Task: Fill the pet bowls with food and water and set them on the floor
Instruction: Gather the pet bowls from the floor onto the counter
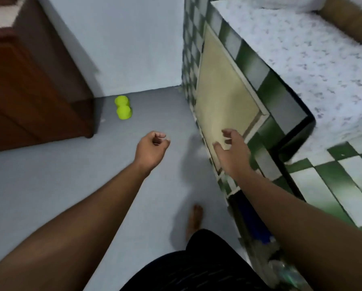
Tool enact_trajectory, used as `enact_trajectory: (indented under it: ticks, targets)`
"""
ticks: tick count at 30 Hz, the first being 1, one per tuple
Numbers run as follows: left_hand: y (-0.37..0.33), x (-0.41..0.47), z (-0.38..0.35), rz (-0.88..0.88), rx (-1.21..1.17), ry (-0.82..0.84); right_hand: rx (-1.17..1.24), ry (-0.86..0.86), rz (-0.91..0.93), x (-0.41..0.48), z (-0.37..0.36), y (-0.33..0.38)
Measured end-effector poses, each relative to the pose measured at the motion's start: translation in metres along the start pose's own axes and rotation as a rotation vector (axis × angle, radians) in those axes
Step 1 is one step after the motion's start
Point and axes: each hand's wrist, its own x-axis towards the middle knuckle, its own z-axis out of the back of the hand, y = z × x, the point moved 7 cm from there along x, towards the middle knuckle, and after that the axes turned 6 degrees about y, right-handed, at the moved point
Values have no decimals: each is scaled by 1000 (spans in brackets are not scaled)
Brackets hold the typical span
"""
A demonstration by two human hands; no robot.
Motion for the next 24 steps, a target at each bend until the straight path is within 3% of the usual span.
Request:
enact_trajectory:
  ticks: [7, 15, 24]
  targets:
    - [18, 85, 68, 95, -29, -205, 42, 189, 122, 115, -97, 40]
    - [7, 184, 114, 215, -149, -412, 65, 362, 151, 268, -159, 87]
    - [23, 303, 146, 247, -228, -490, 78, 443, 154, 398, -234, 132]
